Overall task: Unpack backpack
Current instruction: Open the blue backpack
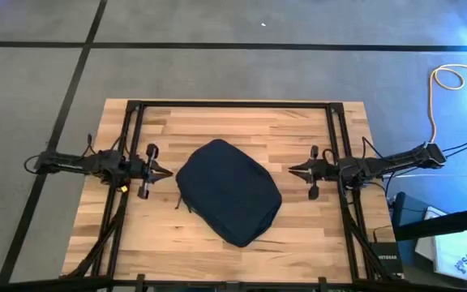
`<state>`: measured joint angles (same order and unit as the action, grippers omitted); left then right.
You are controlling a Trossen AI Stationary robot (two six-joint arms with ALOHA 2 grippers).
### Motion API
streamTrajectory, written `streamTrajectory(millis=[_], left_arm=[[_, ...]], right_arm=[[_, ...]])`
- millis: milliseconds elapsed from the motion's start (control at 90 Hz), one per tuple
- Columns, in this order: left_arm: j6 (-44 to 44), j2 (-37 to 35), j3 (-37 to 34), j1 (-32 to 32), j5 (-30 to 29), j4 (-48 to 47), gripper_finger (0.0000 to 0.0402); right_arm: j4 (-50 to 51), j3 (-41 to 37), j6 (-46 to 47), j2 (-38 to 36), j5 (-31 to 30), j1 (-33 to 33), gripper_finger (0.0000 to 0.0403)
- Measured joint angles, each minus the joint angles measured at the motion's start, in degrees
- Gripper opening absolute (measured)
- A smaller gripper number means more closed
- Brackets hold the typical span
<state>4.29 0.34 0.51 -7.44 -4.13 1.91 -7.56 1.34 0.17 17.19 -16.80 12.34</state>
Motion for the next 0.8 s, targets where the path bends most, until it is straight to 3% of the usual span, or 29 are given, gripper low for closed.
streamTrajectory(millis=[367,533,644,800], left_arm=[[-0.87,0.01,-0.02,0.00,-0.08,-0.76,0.0003],[-0.80,0.00,-0.02,0.00,-0.08,-0.76,0.0003],[-0.41,0.00,-0.02,0.00,-0.10,-0.77,0.0003],[-0.42,0.02,-0.02,0.00,-0.10,-0.79,0.0003]], right_arm=[[-0.02,0.00,-0.43,0.00,0.16,0.00,0.0028],[-2.69,0.00,1.28,0.43,4.48,0.02,0.0028],[-7.94,0.20,1.48,3.05,9.66,0.02,0.0028],[-9.09,2.07,1.52,10.02,10.01,0.04,0.0028]])
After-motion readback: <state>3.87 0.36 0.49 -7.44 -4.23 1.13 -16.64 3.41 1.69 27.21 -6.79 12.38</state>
